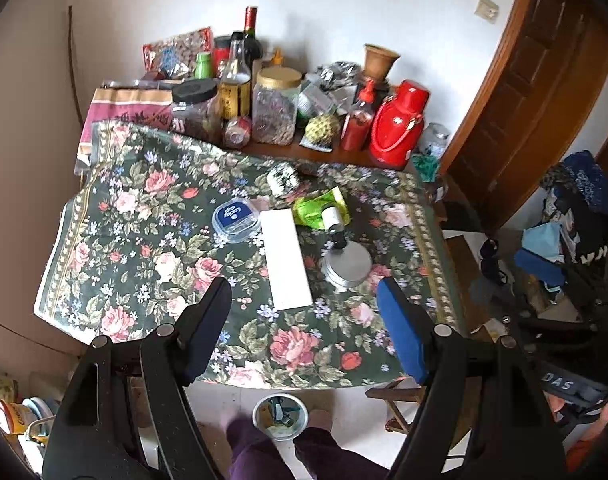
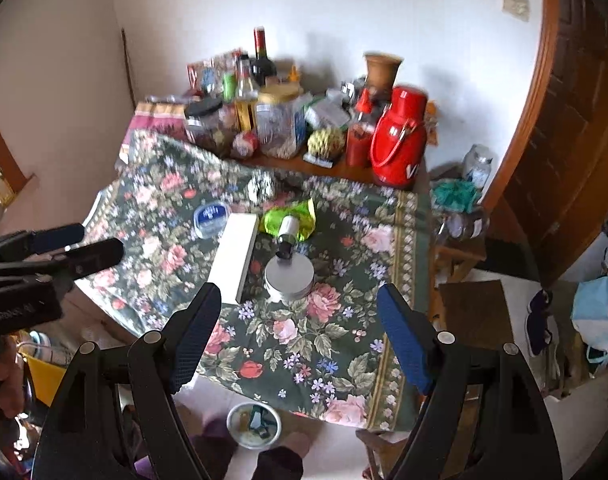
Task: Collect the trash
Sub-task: 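Grasp the round silver tin lid with the right tool while the left tool grasps the white card box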
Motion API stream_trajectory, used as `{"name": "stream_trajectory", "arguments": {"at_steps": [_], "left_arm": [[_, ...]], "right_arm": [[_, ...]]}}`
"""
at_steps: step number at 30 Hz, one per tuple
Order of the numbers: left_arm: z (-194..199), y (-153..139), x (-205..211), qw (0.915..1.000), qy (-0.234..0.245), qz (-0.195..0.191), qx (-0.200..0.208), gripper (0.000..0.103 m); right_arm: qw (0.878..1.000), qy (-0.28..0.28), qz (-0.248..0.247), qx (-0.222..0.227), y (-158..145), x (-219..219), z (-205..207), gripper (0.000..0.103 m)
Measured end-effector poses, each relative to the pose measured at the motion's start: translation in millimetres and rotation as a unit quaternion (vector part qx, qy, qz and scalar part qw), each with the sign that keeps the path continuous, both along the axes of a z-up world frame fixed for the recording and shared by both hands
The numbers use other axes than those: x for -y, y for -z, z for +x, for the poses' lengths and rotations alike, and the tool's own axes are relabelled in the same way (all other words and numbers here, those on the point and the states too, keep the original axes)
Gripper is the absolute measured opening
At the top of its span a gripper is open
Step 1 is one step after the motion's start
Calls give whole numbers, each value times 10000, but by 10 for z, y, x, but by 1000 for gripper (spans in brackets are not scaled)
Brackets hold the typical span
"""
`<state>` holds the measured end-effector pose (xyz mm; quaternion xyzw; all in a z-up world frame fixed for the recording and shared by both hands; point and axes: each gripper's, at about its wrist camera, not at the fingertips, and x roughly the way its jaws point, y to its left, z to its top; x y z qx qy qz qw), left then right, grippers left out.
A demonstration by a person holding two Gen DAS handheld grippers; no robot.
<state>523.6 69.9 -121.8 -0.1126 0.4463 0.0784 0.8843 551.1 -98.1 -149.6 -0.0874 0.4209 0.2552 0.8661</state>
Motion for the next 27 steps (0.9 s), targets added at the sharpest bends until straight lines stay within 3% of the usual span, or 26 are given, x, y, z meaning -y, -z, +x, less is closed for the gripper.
{"name": "stream_trajectory", "arguments": {"at_steps": [11, 17, 24, 25, 27], "left_arm": [[570, 554, -660, 9977, 56, -125, -669, 74], [888, 879, -940, 9946, 184, -169, -1008, 74], [1101, 1203, -977, 9897, 418, -185, -1356, 74], [1122, 1246, -959, 9889, 453, -197, -1402, 74], [1151, 1308, -922, 9877, 497, -209, -1468, 74]], "right_arm": [[9907, 332, -281, -1286, 963, -475, 643, 77], [9814, 714, -382, -1740, 1413, -717, 963, 77], [9760, 1067, -427, -1850, 1605, -786, 1073, 76], [9756, 1081, -437, -1858, 1617, -785, 1071, 70], [9754, 1079, -376, -1886, 1614, -758, 1046, 70]]}}
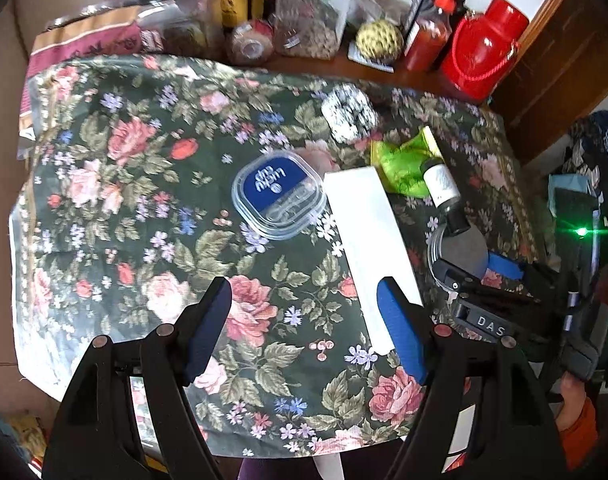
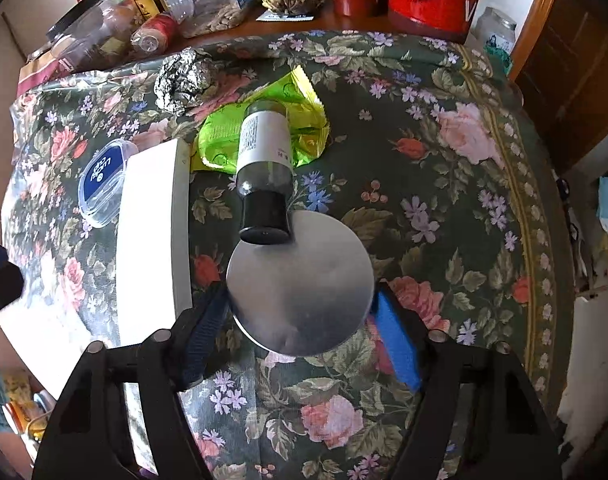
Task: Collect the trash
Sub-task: 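Grasp the round silver tin lid with the right tool while the left tool grasps the white card box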
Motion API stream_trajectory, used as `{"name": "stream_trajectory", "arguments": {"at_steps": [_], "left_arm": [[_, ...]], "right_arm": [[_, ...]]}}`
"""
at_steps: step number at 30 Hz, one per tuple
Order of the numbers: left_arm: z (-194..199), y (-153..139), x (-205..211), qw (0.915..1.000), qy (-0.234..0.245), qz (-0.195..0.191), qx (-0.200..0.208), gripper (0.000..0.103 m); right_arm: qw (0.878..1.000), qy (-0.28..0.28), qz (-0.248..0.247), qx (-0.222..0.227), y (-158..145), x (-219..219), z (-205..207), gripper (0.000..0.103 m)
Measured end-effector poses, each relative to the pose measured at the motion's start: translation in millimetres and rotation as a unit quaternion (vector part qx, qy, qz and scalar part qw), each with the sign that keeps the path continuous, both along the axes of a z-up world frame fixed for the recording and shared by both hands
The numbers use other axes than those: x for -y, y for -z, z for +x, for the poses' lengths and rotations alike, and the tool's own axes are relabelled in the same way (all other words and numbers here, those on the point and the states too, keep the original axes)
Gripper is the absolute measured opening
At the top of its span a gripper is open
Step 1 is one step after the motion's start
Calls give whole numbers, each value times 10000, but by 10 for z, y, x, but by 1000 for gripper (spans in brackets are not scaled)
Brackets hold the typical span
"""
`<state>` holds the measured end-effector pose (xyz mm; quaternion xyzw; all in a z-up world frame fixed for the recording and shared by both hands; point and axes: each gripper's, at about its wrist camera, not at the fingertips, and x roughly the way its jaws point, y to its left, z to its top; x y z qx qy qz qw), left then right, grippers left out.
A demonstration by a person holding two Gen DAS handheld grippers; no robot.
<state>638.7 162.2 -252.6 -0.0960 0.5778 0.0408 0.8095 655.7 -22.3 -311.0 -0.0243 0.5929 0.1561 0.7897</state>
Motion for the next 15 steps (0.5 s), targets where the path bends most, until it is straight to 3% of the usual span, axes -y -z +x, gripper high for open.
{"name": "stream_trajectory", "arguments": {"at_steps": [6, 15], "left_arm": [[62, 167, 166, 9998, 65, -124, -166, 74], [138, 459, 538, 9983, -16, -335, -480, 74]], "right_arm": [[9991, -71, 391, -172, -77, 186, -173, 69], [9995, 120, 266, -151, -219, 802, -487, 69]]}}
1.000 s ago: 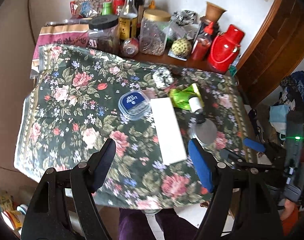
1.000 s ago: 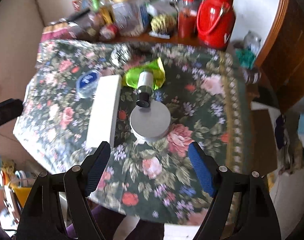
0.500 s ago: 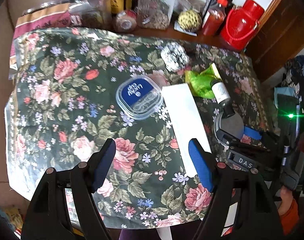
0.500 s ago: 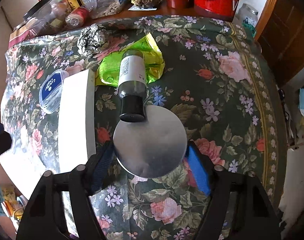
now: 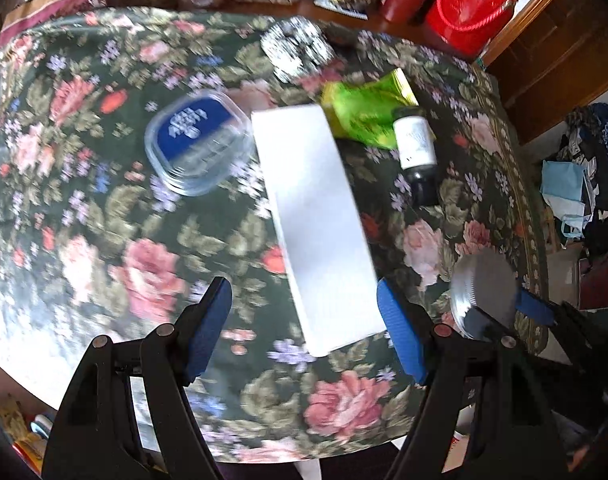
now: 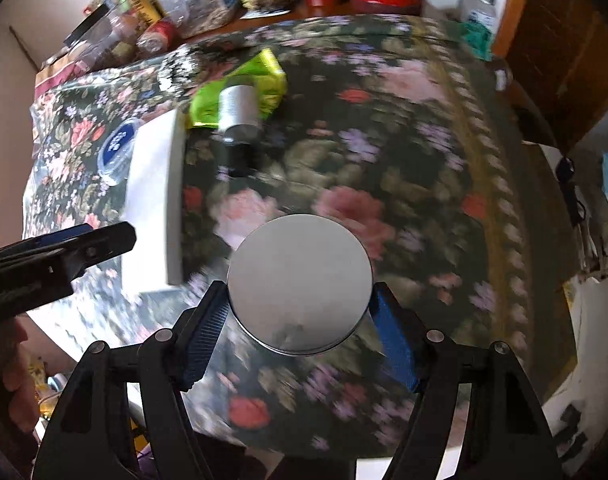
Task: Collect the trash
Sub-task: 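Grasp the round silver tin lid with the right tool while the left tool grasps the white card box, then lift the tin lid and white card box and carry both toward the bucket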
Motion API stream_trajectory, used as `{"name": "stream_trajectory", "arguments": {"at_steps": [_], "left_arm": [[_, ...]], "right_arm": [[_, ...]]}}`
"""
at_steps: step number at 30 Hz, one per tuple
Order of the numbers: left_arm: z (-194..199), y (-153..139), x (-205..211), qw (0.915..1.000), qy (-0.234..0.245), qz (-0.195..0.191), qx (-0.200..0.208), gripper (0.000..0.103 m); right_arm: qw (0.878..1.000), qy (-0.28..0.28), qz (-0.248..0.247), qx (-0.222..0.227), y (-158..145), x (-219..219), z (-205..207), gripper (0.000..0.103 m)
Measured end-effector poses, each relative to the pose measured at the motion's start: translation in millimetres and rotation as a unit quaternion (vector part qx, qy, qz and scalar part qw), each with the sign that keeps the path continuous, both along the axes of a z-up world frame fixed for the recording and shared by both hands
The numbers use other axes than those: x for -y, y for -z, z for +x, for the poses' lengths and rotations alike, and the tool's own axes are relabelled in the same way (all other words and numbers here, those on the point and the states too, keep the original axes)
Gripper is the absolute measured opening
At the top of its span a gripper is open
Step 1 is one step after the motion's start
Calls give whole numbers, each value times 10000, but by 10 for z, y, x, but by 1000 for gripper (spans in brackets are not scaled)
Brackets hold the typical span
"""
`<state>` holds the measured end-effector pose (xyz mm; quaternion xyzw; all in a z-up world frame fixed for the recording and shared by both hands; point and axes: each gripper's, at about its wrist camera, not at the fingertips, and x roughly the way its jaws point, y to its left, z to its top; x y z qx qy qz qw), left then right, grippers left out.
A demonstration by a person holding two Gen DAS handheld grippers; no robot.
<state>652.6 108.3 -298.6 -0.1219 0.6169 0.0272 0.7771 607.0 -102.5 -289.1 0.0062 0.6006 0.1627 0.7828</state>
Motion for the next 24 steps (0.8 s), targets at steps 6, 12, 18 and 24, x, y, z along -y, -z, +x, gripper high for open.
{"name": "stream_trajectory", "arguments": {"at_steps": [6, 12, 18, 24], "left_arm": [[23, 124, 192, 9988, -259, 410, 76, 74], [48, 235, 356, 9955, -294, 881, 168, 64], [60, 254, 413, 9948, -397, 890, 283, 54], [-34, 87, 264, 9977, -649, 140, 116, 52]], "right_arm": [[9993, 339, -55, 141, -135, 246, 24, 69], [9981, 481, -30, 389, -286, 310, 21, 69], [9972, 411, 2, 624, -415, 314, 3, 68], [9955, 256, 155, 897, -602, 295, -40, 68]]}}
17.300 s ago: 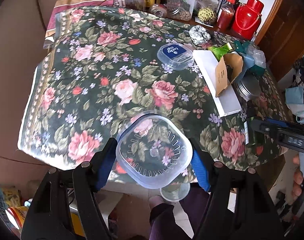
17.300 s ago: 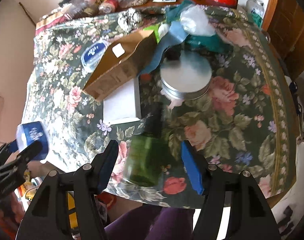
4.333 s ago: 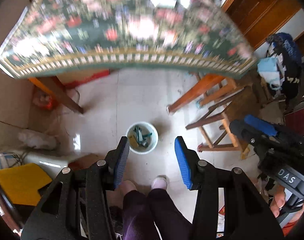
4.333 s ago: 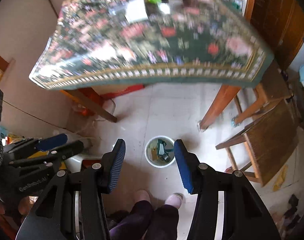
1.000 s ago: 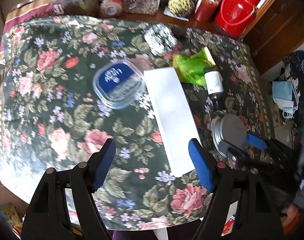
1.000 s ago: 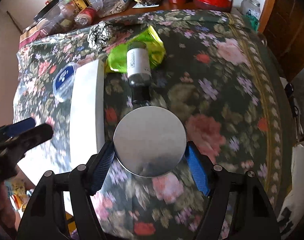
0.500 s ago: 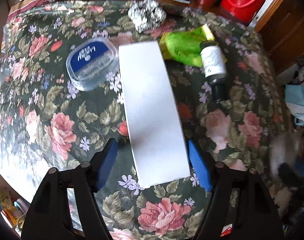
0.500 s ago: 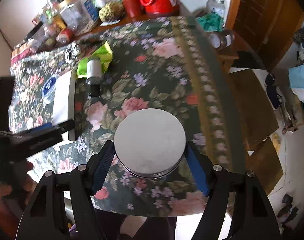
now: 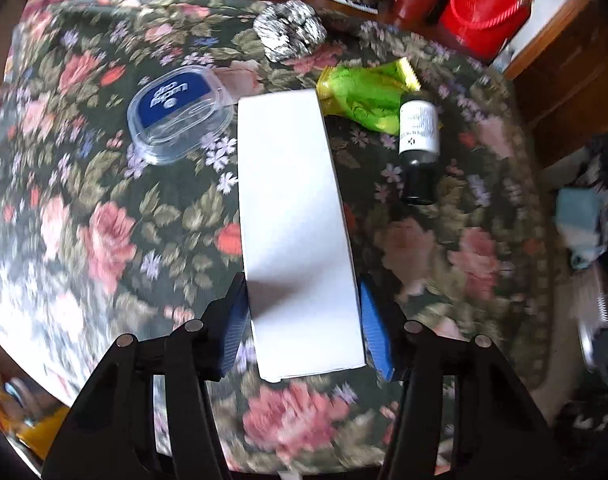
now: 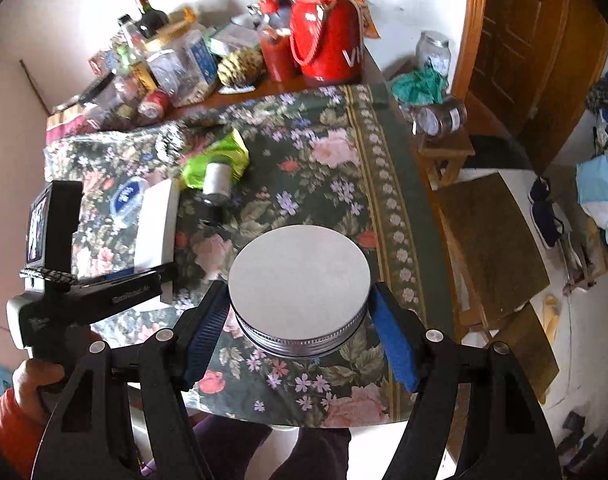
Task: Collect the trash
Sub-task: 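Lift the tin lid and white card box and carry both toward the bucket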
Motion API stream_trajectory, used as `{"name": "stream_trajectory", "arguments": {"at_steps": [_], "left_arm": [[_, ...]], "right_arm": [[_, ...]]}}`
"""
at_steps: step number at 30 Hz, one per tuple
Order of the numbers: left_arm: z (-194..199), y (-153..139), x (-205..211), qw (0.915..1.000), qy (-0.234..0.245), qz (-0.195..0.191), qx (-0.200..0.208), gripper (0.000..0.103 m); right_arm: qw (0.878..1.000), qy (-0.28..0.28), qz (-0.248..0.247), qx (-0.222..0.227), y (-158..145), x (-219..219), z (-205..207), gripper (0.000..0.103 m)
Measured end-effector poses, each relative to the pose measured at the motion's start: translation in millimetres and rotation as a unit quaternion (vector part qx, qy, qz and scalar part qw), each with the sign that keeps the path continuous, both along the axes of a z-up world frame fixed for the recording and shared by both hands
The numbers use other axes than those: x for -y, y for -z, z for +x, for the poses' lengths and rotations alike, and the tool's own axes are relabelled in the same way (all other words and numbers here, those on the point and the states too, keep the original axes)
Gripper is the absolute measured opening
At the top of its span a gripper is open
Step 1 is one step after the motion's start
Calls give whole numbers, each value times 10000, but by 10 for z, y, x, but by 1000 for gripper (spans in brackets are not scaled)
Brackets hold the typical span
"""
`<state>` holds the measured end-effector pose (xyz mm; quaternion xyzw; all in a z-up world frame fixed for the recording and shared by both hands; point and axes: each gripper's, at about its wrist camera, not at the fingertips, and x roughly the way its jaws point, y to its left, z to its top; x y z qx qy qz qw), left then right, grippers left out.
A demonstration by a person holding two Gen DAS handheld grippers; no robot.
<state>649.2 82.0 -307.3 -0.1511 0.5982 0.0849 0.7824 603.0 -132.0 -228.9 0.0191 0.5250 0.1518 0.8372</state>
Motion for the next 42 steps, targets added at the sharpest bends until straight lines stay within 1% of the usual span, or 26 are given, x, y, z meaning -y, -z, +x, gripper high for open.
{"name": "stream_trajectory", "arguments": {"at_steps": [6, 8, 11, 15, 19, 23, 28, 30, 33, 35, 38, 42], "left_arm": [[-271, -457, -68, 9988, -130, 72, 476, 51], [-378, -602, -72, 9975, -186, 131, 665, 51], [-539, -837, -98, 9945, -353, 115, 978, 51], [-802, -1144, -72, 9876, -616, 147, 1436, 50], [-1054, -1476, -25, 9798, -666, 285, 1861, 50], [-1313, -1776, 50, 9722, -603, 400, 2225, 50], [-1661, -2090, 86, 9622, -410, 358, 2669, 50], [-1793, -2181, 93, 9584, -296, 369, 2815, 50], [-2035, -2255, 67, 9541, -79, 322, 2976, 50], [-2189, -2264, 41, 9540, 28, 321, 2982, 50], [-2461, -2253, -26, 9554, 153, 304, 2933, 50], [-2886, -2187, -139, 9561, 212, 310, 2906, 50]], "right_arm": [[9993, -199, 129, 284, -201, 11, -35, 68], [9987, -285, 171, 399, -267, 20, -38, 68], [9974, -419, 235, 543, -353, 27, -59, 68], [9952, -593, 313, 717, -472, 47, -100, 67], [9920, -760, 436, 907, -623, 47, -183, 67], [9883, -868, 522, 1141, -795, 16, -327, 67], [9838, -821, 667, 1448, -1043, -49, -628, 66], [9821, -768, 667, 1586, -1128, -93, -786, 66], [9813, -690, 635, 1683, -1171, -167, -985, 65], [9818, -598, 626, 1692, -1161, -233, -1134, 64], [9839, -483, 679, 1578, -1121, -339, -1358, 64], [9853, -563, 576, 1507, -1015, -507, -1712, 61]]}}
